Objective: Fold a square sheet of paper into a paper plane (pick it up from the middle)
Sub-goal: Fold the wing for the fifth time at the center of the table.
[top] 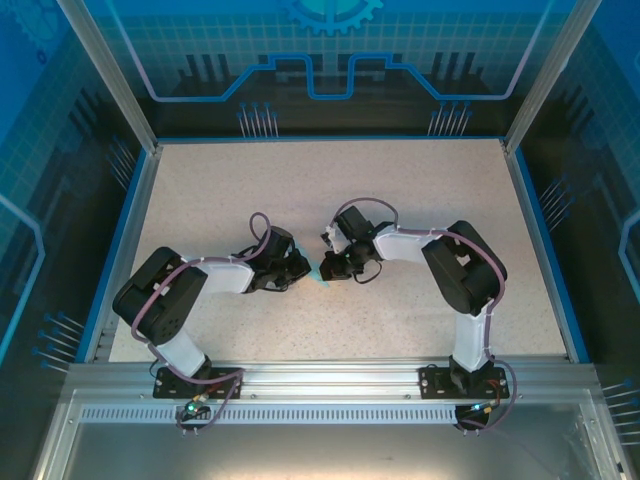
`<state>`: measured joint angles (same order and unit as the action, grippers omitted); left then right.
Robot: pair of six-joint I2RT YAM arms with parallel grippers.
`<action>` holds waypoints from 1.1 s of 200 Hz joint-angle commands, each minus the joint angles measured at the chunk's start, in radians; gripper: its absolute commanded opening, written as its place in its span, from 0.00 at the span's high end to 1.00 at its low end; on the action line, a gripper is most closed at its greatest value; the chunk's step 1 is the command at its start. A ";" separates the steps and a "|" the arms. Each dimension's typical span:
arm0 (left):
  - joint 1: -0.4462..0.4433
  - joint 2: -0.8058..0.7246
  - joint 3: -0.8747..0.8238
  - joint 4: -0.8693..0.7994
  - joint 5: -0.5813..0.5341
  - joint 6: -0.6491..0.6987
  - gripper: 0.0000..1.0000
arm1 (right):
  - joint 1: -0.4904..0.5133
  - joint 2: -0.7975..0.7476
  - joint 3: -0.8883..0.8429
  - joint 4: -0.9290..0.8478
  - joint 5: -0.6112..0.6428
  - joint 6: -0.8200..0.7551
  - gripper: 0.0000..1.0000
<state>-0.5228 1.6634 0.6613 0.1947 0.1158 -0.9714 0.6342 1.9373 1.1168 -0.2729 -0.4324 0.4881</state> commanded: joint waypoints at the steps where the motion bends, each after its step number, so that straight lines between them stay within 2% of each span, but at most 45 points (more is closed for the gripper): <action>1: -0.001 0.027 0.003 -0.083 -0.055 -0.016 0.91 | -0.006 -0.049 -0.012 -0.018 -0.035 -0.021 0.94; 29: 0.000 0.029 0.004 -0.083 -0.051 -0.016 0.91 | 0.008 -0.084 -0.004 -0.014 -0.056 -0.023 0.93; 84: -0.002 0.027 0.006 -0.084 -0.048 -0.013 0.91 | 0.017 -0.017 -0.006 -0.023 -0.071 -0.031 0.93; 158: -0.002 0.028 0.006 -0.092 -0.052 -0.018 0.91 | 0.005 0.024 -0.014 -0.072 0.029 -0.039 0.94; 220: -0.001 0.032 0.011 -0.093 -0.051 -0.018 0.91 | 0.031 -0.078 -0.001 -0.066 -0.005 -0.052 0.93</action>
<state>-0.5228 1.6638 0.6655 0.1875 0.1158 -0.9714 0.6426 1.9205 1.1141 -0.3004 -0.4274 0.4583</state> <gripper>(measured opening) 0.089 0.068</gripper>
